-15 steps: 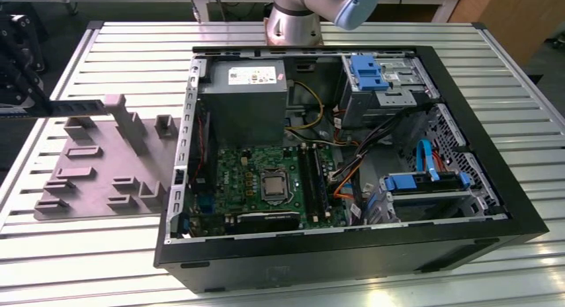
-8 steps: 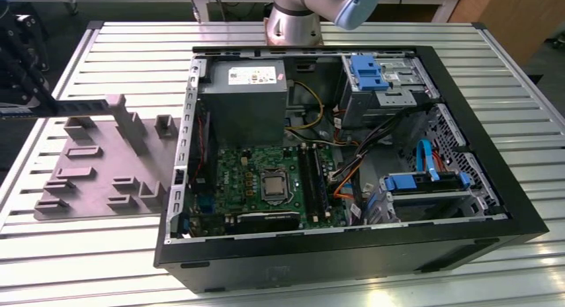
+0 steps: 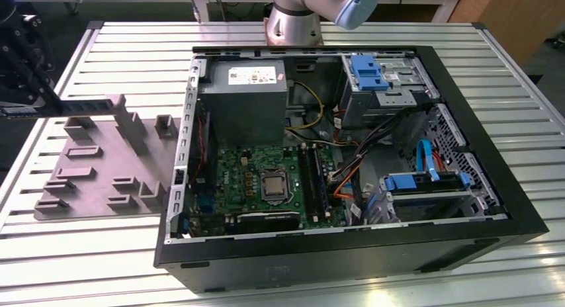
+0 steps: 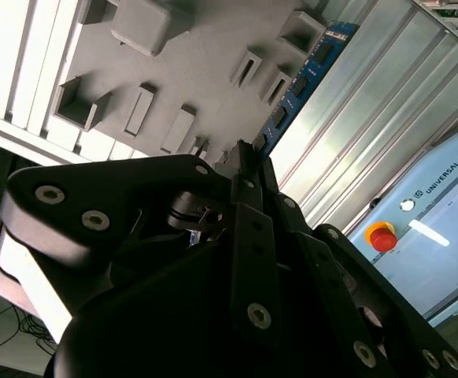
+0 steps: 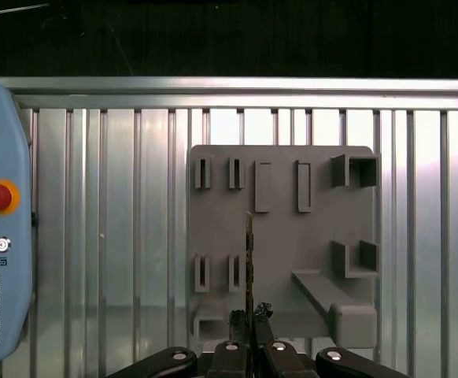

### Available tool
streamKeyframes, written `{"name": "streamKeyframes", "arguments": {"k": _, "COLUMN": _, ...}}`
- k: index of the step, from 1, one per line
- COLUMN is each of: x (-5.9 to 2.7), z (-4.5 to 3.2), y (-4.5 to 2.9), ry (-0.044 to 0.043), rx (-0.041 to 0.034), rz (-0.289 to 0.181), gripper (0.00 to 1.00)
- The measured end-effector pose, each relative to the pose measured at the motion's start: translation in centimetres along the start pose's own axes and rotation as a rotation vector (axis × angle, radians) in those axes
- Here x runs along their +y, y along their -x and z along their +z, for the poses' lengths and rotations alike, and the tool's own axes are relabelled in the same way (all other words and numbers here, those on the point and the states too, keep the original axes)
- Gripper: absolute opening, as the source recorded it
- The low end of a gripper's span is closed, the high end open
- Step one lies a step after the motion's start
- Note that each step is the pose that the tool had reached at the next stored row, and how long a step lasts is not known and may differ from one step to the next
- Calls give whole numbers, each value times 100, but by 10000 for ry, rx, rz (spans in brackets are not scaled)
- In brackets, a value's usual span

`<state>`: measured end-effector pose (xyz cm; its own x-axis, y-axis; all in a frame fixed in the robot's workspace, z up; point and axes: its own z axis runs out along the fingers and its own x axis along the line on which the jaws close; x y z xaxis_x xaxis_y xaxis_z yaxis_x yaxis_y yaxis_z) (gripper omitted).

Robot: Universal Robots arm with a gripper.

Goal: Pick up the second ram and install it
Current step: 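Pick up the second ram and move it above second insertion slot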

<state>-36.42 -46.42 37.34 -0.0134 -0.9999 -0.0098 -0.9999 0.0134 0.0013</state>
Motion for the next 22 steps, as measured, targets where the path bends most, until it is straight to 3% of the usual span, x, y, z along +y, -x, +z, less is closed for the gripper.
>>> {"name": "streamKeyframes", "arguments": {"k": 22, "x": -171, "z": 0, "y": 2, "ry": 0, "rx": 1, "rz": 0, "gripper": 14}}
